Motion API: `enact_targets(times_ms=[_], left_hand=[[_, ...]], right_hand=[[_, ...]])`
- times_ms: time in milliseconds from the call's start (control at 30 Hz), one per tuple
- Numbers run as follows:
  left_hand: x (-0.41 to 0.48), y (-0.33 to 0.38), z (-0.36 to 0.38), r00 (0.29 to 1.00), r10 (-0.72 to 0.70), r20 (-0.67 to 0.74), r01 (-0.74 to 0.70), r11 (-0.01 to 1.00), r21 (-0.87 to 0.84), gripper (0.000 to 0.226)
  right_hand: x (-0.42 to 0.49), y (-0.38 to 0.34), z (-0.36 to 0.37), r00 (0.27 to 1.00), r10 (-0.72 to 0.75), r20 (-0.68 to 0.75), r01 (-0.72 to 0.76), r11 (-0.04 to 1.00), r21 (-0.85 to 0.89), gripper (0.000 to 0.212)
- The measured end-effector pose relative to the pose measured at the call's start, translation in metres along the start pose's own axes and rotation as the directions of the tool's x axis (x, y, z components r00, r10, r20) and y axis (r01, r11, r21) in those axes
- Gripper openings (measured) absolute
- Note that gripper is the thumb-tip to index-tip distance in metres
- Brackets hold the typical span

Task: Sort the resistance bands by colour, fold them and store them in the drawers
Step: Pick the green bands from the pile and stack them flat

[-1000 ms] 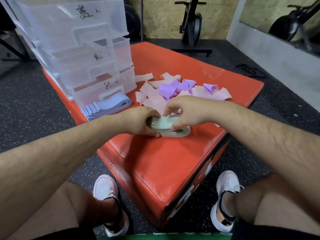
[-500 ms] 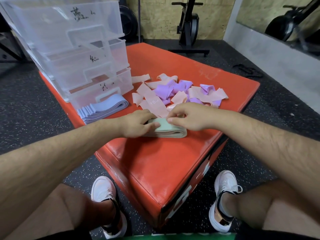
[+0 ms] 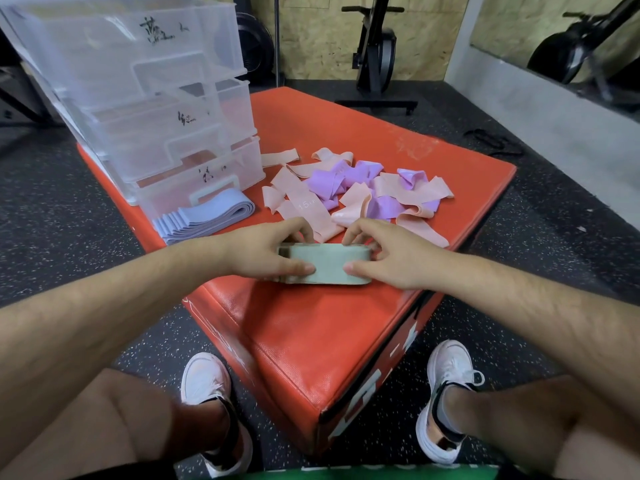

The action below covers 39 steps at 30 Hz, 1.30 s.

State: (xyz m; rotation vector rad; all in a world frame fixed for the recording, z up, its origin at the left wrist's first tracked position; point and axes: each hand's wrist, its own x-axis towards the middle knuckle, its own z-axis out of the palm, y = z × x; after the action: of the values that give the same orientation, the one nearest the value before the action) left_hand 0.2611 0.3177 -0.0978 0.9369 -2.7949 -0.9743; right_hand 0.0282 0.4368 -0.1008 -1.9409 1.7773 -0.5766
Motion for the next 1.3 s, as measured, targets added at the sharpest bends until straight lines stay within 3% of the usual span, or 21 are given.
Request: enact_targets(times_ms=[67,167,300,433,567,667,733,833,933,1033,1133,1200,1300], left_hand=[[-0.004,0.001,0.004,0.994,0.097,-0.042,-0.086,0.974,0.208,0.052],[-0.006,-0.005,0.018,0.964,0.245,-0.099,-0.152,0.821,0.550,0.078],[-0.009,-0.010,0.025,0.933,0.336,-0.126,-0.173,0.729,0.663,0.077],[-0.011,-0.002,0.028,0.937,0.334,-0.100,-0.221,0.790,0.572,0.061],[-0.010,0.005,0.023,0.963,0.264,-0.051,-0.194,0.816,0.545,0.054],[-0.006,0.011,0.012,0.980,0.189,-0.053,-0.130,0.827,0.547,0.047],[-0.006,0.018,0.005,0.991,0.116,-0.073,-0.070,0.884,0.462,0.044],[-0.004,0.028,-0.006,0.997,0.002,-0.073,0.013,0.980,0.198,0.046],[0.003,0.024,-0.020,0.985,-0.042,-0.166,0.071,0.983,0.172,0.054],[0.008,0.014,-0.037,0.959,-0.139,-0.248,0.161,0.984,0.071,0.043],[0.014,0.003,-0.049,0.910,-0.259,-0.323,0.275,0.961,0.005,0.040],[0.017,-0.001,-0.056,0.868,-0.328,-0.374,0.338,0.940,-0.041,0.034],[0.023,-0.006,-0.066,0.817,-0.389,-0.427,0.385,0.918,-0.098,0.024]], right_hand=[[-0.008,0.001,0.002,0.997,-0.075,-0.001,0.075,0.996,-0.044,0.038],[-0.018,0.001,0.006,0.986,-0.164,0.008,0.163,0.980,-0.112,0.053],[-0.022,0.003,0.008,0.976,-0.218,-0.004,0.212,0.954,-0.211,0.062],[-0.020,0.004,0.011,0.988,-0.150,-0.023,0.144,0.975,-0.169,0.063],[-0.012,0.000,0.011,0.993,-0.113,-0.020,0.110,0.986,-0.128,0.038],[-0.002,-0.005,0.006,0.992,-0.118,-0.034,0.113,0.985,-0.134,0.032],[0.006,-0.012,0.001,0.989,-0.135,-0.062,0.128,0.985,-0.114,0.032],[0.027,-0.026,-0.009,0.983,-0.165,-0.083,0.156,0.982,-0.108,0.032],[0.056,-0.037,-0.018,0.985,-0.147,-0.093,0.137,0.985,-0.100,0.033],[0.084,-0.047,-0.026,0.985,-0.158,-0.075,0.153,0.986,-0.070,0.045],[0.114,-0.046,-0.035,0.991,-0.110,0.073,0.115,0.992,-0.059,0.079],[0.137,-0.039,-0.039,0.990,-0.065,0.129,0.082,0.988,-0.133,0.094],[0.169,-0.029,-0.029,0.986,0.026,0.162,0.017,0.966,-0.258,0.097]])
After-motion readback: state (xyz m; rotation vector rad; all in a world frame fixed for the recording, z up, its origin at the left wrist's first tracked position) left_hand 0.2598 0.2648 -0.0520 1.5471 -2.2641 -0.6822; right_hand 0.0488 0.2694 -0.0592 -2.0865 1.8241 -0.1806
